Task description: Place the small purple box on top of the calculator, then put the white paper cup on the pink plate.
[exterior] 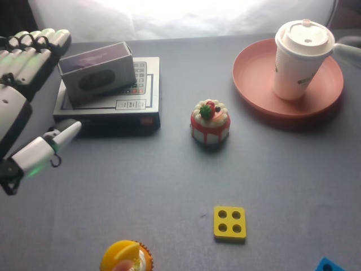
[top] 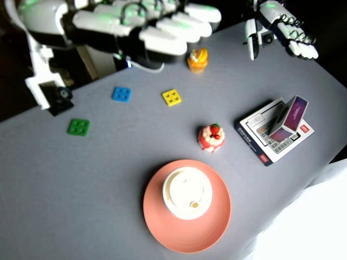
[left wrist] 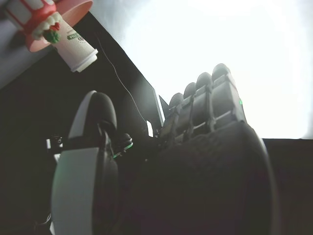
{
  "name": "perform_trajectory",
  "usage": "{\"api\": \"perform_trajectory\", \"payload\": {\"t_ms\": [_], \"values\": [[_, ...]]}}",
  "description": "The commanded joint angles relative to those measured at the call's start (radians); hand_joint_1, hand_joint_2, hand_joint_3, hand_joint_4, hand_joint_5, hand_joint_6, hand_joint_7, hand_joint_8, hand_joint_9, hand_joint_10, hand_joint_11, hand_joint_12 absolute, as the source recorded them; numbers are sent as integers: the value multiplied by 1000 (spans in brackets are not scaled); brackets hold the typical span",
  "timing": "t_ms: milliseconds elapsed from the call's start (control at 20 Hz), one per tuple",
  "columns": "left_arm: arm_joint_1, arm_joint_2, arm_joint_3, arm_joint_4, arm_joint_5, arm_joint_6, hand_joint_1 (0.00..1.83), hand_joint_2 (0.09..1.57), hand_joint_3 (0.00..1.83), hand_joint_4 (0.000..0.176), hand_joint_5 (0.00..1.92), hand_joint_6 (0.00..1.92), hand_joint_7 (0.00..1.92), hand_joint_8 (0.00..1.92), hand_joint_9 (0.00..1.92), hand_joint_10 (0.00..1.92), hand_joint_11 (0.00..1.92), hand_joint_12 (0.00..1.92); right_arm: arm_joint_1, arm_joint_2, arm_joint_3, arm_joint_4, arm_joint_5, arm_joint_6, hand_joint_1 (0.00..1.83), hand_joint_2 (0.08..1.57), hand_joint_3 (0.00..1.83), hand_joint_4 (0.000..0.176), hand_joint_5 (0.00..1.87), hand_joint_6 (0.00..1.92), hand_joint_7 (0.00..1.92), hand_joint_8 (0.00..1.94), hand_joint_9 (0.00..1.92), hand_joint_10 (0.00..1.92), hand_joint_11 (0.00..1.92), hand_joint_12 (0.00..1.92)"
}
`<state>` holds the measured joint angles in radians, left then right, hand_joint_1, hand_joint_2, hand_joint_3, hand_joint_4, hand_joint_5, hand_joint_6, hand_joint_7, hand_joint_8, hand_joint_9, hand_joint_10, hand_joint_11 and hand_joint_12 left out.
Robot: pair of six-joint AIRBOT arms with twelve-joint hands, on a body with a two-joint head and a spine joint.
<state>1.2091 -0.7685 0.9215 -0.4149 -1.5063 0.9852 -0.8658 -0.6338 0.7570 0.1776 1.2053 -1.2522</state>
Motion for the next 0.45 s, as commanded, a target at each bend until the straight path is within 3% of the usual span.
{"api": "perform_trajectory", "payload": {"t_ms": [0,50,150,200,300,350,400], "values": [[-4,6,-5,18,-160,-5,654,1358,20,0,0,0,0,0,0,0,0,0,-1,5,-3,-2,191,9,510,1139,12,33,0,0,0,0,0,0,0,0],[-2,7,-6,18,-165,-5,654,1358,20,0,0,0,0,0,0,0,0,0,-9,7,-5,-2,201,13,510,1139,12,33,0,0,0,0,0,0,0,0],[3,12,-12,16,-195,-4,681,1399,27,56,0,0,0,0,0,0,0,0,-49,17,-17,6,263,25,499,1121,1,11,0,0,0,0,0,0,0,0],[4,14,-14,15,-209,-4,714,1409,24,67,0,0,0,0,0,0,0,0,-69,23,-24,13,292,25,529,1125,3,13,0,0,0,0,0,0,0,0],[6,16,-19,11,-228,-5,683,1410,20,55,0,0,0,0,0,0,0,0,-101,29,-34,22,341,25,579,1126,1,34,0,0,0,0,0,0,0,0],[6,16,-18,12,-228,-5,701,1418,19,37,0,0,0,0,0,0,0,0,-117,32,-40,27,369,25,555,1138,7,30,0,0,0,0,0,0,0,0],[6,16,-19,12,-229,-6,693,1382,1,45,0,0,0,0,0,0,0,0,-139,34,-46,32,405,25,545,1157,14,0,0,0,0,0,0,0,0,0]]}}
